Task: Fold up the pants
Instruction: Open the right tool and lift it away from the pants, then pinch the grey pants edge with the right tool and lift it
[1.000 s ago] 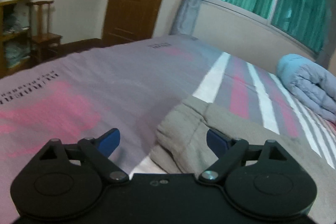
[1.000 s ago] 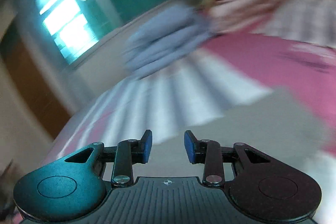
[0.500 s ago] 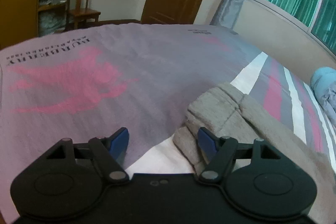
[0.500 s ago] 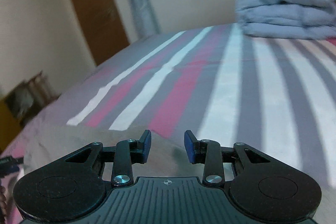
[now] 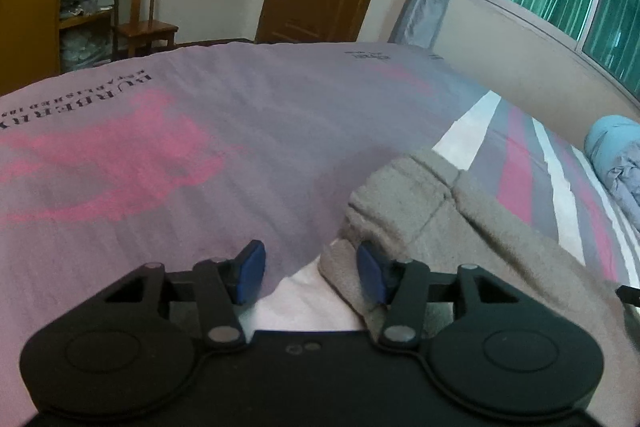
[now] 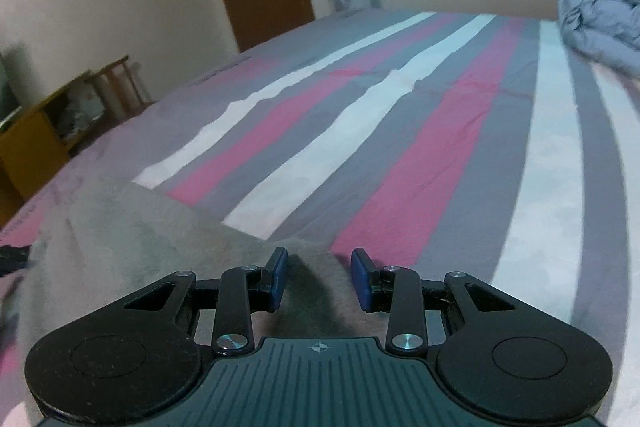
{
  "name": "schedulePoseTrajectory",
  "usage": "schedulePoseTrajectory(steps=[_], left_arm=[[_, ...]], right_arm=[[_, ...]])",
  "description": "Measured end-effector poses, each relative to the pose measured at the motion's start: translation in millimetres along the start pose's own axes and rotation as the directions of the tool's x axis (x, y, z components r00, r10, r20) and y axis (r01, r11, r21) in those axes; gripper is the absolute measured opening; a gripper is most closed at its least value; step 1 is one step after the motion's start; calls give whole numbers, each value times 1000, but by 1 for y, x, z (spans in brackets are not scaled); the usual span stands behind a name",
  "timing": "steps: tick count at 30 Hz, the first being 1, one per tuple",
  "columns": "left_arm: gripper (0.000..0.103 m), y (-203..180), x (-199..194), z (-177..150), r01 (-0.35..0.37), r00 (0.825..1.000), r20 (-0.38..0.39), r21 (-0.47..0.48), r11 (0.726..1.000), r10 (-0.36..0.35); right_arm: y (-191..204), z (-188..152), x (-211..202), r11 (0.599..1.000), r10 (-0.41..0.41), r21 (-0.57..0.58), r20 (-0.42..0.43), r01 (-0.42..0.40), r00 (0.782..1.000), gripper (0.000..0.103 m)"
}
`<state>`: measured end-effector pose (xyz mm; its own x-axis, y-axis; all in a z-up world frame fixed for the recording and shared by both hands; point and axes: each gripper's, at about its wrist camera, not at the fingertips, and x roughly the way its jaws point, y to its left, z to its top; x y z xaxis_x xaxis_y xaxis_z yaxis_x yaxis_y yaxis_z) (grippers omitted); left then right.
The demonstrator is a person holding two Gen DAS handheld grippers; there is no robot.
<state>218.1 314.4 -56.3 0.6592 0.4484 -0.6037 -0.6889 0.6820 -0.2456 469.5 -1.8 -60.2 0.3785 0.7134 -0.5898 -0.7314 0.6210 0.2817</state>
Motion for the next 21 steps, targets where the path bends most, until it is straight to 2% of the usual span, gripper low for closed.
schedulePoseTrajectory(steps=[2, 3, 4, 5, 7, 10, 11, 12, 13, 15, 16, 18, 20, 21], left_arm=[[40, -1, 3, 0, 4, 1000, -4, 9, 1000, -4], [35, -1, 5, 0, 13, 1000, -11, 21, 1000, -12], [13, -2, 6, 1, 39, 999, -21, 31, 999, -38], [7, -6, 3, 3, 46, 999, -13, 48, 998, -45], [0, -20, -5, 6, -4, 999, 44, 118, 993, -1], [0, -18, 7, 2, -27, 1000, -5, 106, 994, 28], [4, -16, 10, 0, -36, 999, -9, 119, 992, 37], [9, -16, 11, -1, -37, 999, -10, 139, 990, 38], [12, -14, 9, 0, -36, 999, -7, 147, 989, 37], [30, -7, -1, 4, -33, 999, 10, 126, 992, 32], [35, -3, -8, 4, -42, 999, 25, 109, 993, 40], [52, 1, -24, 1, -42, 998, 59, 94, 995, 37], [62, -1, -37, -7, -17, 998, 69, 105, 994, 10], [63, -5, -42, -10, -2, 998, 67, 121, 993, -6]], right_arm=[[4, 0, 3, 1000, 2, -27, -17, -3, 1000, 35], [5, -1, 5, 999, 5, -34, -28, -6, 1000, 33], [7, -1, 6, 999, -6, -45, -28, 5, 1000, 23], [9, -1, 7, 998, -7, -68, -30, 5, 1000, 6], [20, 2, 4, 991, -50, -123, 1, 49, 999, 5], [22, 5, -3, 988, -100, -109, 74, 107, 992, 4], [21, 2, 4, 986, -115, -118, 48, 119, 992, 4], [17, -3, 19, 987, -124, -112, -40, 119, 991, 4], [13, -6, 26, 990, -119, -88, -77, 113, 990, 4], [3, 2, 14, 995, -103, -1, -50, 103, 993, 6], [-1, 4, 1, 993, -107, 40, -16, 108, 994, 7], [-11, -1, -49, 982, -148, 138, 131, 130, 980, 7], [-24, -19, -99, 972, -148, 214, 213, 102, 966, 7], [-32, -33, -127, 963, -172, 246, 248, 110, 953, 7]])
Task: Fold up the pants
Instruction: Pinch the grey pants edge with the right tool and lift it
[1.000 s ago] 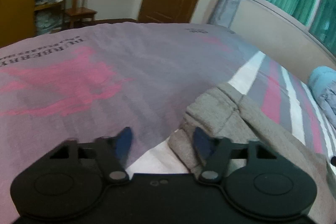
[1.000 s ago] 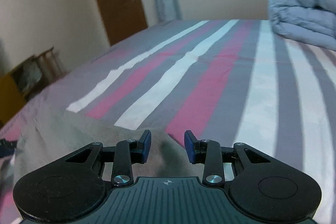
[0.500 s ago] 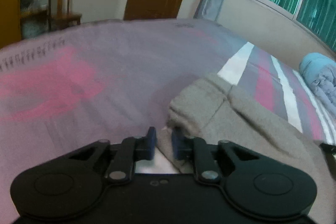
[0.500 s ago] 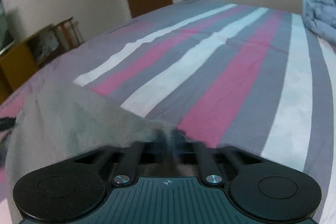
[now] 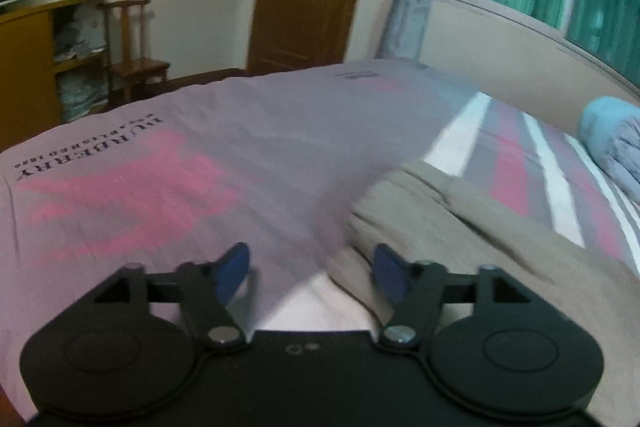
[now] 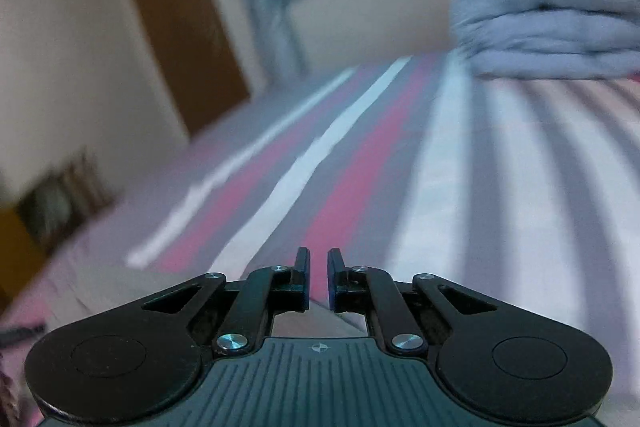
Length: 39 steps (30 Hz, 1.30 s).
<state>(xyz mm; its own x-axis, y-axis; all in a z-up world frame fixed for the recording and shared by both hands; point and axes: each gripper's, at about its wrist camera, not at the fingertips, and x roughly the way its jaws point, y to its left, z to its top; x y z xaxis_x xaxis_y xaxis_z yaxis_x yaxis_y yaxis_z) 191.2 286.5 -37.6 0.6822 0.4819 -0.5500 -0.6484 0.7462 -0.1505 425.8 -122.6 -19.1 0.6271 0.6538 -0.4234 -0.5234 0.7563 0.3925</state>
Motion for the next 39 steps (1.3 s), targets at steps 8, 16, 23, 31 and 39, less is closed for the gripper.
schedulePoseTrajectory(steps=[8, 16, 23, 31, 39], left_arm=[[81, -53, -32, -36, 173, 984, -48, 87, 981, -169], [97, -52, -19, -61, 196, 976, -89, -13, 981, -196], [97, -57, -16, -62, 183, 979, -96, 17, 983, -181], [97, -57, -16, -66, 170, 982, -96, 38, 985, -165], [97, -56, -16, -66, 178, 980, -100, 30, 983, -175]], right_arm=[[-108, -72, -221, 891, -411, 276, 148, 362, 899, 7], [-208, -141, -368, 586, -564, 763, 140, 275, 814, 8], [-254, -152, -385, 463, -552, 862, 99, 205, 828, 46], [-265, -150, -356, 502, -499, 849, 132, 162, 856, 49], [-290, -145, -330, 516, -497, 822, 59, 240, 866, 12]])
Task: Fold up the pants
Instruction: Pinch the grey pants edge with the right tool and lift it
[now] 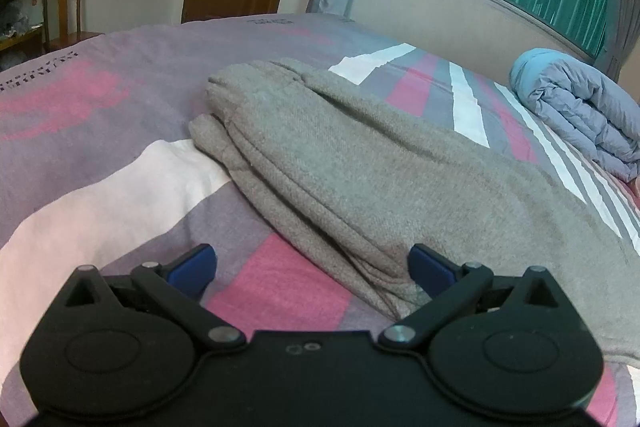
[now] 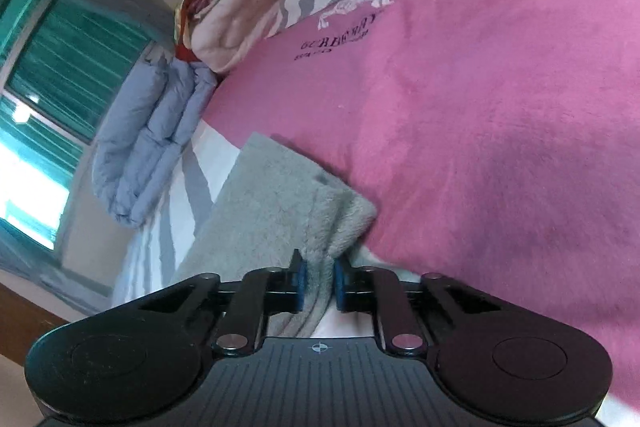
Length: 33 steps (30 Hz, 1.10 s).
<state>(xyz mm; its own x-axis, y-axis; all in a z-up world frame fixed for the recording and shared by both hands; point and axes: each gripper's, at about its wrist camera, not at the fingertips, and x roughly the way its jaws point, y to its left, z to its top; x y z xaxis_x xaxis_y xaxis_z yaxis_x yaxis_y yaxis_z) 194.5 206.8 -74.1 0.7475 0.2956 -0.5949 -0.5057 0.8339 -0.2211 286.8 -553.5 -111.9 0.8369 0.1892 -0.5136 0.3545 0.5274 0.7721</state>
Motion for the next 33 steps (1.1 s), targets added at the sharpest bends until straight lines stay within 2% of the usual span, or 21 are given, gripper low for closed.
schedulePoseTrajectory(steps=[8, 14, 18, 25, 29, 33], left_arm=[[97, 5, 1, 1, 35, 999, -7, 8, 999, -35], [97, 11, -2, 2, 62, 998, -2, -17, 998, -62], [97, 17, -12, 4, 57, 998, 24, -51, 997, -56], [97, 42, -25, 17, 36, 999, 42, -74, 997, -33], [97, 60, -33, 19, 36, 999, 41, -85, 996, -33], [97, 75, -42, 13, 47, 998, 48, -108, 993, -42]], right_arm=[[4, -5, -10, 1000, -16, -1, 14, 16, 1000, 13], [32, -1, -11, 994, -41, -98, 23, 43, 999, 13], [64, -3, -25, 984, 10, -179, 61, 1, 998, 13], [144, -25, -35, 934, 118, -348, 79, -84, 990, 13], [186, -55, -35, 901, 180, -410, 62, -140, 982, 13], [231, -98, -29, 859, 245, -466, 9, -213, 970, 13]])
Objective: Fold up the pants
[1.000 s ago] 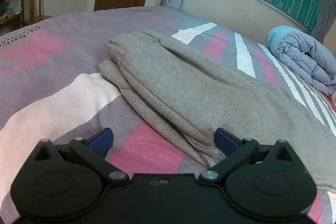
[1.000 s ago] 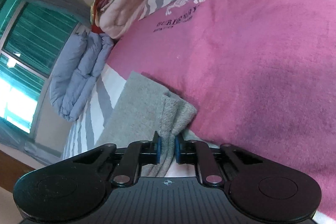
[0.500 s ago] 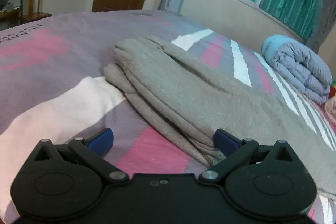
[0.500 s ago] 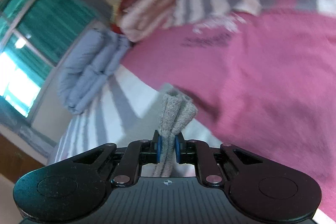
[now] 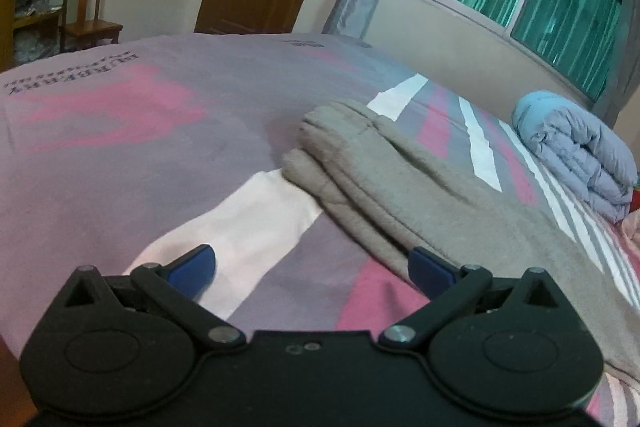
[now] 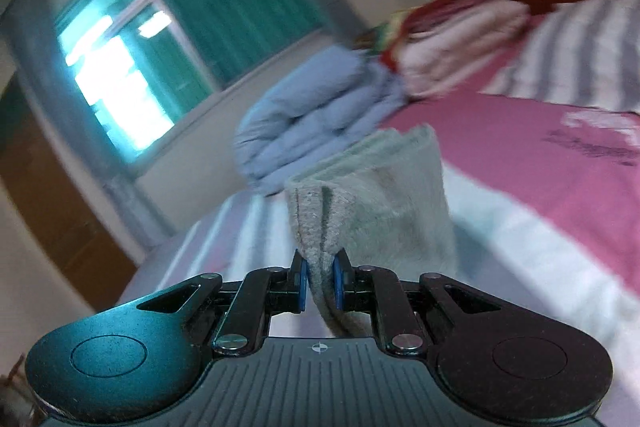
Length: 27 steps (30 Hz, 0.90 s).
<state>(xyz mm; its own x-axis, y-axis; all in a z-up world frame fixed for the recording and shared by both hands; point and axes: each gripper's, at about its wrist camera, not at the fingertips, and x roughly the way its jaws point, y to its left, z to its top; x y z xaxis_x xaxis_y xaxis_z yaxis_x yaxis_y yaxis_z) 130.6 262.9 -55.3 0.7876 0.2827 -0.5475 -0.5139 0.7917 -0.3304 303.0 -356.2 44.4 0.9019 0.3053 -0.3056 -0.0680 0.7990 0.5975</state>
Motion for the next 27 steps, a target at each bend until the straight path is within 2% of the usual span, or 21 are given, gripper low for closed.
schedulePoseTrajectory(steps=[4, 6, 8, 10, 12, 13, 14, 15, 17, 19, 20, 21, 24, 27], left_arm=[[97, 10, -11, -5, 19, 1000, 8, -51, 999, -19], [97, 13, -16, -7, 19, 1000, 15, -65, 998, -18], [97, 16, -19, -7, 22, 1000, 14, -84, 996, -21], [97, 17, -18, -6, 23, 1000, 8, -90, 996, -22], [97, 18, -18, -5, 27, 1000, -1, -89, 996, -28], [97, 18, -18, -5, 30, 1000, -3, -86, 996, -30], [97, 18, -18, -6, 35, 999, -3, -82, 996, -35], [97, 18, -18, -6, 38, 999, -4, -82, 996, -38], [97, 18, -14, -6, 33, 999, -15, -88, 996, -34], [97, 13, -11, -6, 29, 999, -21, -73, 997, -30], [97, 11, -11, -6, 31, 999, -22, -59, 998, -33], [97, 8, -12, -7, 35, 999, -22, -44, 998, -36], [97, -1, -10, -8, 37, 999, -31, -2, 999, -37], [97, -6, -9, -8, 33, 999, -37, 26, 999, -32]], right_arm=[[62, -38, 20, 992, 100, -74, -62, -105, 993, 13], [89, -64, 32, 982, 141, -107, -120, -154, 983, 13], [115, -101, 46, 969, 185, -128, -199, -213, 962, 13], [141, -152, 67, 943, 203, -182, -347, -278, 915, 13], [162, -202, 86, 911, 149, -252, -537, -327, 830, 27], [171, -220, 82, 891, 112, -315, -544, -326, 831, 32], [177, -229, 70, 867, 131, -363, -496, -342, 858, 47], [178, -233, 61, 859, 176, -349, -487, -375, 856, 57], [178, -235, 51, 857, 210, -324, -492, -402, 845, 60], [177, -232, 45, 849, 256, -298, -489, -436, 834, 60], [174, -229, 41, 854, 278, -275, -474, -441, 835, 58], [170, -223, 40, 866, 278, -265, -450, -424, 849, 47], [170, -208, 48, 909, 224, -246, -393, -336, 892, 30], [173, -200, 67, 942, 142, -239, -351, -235, 926, 27]])
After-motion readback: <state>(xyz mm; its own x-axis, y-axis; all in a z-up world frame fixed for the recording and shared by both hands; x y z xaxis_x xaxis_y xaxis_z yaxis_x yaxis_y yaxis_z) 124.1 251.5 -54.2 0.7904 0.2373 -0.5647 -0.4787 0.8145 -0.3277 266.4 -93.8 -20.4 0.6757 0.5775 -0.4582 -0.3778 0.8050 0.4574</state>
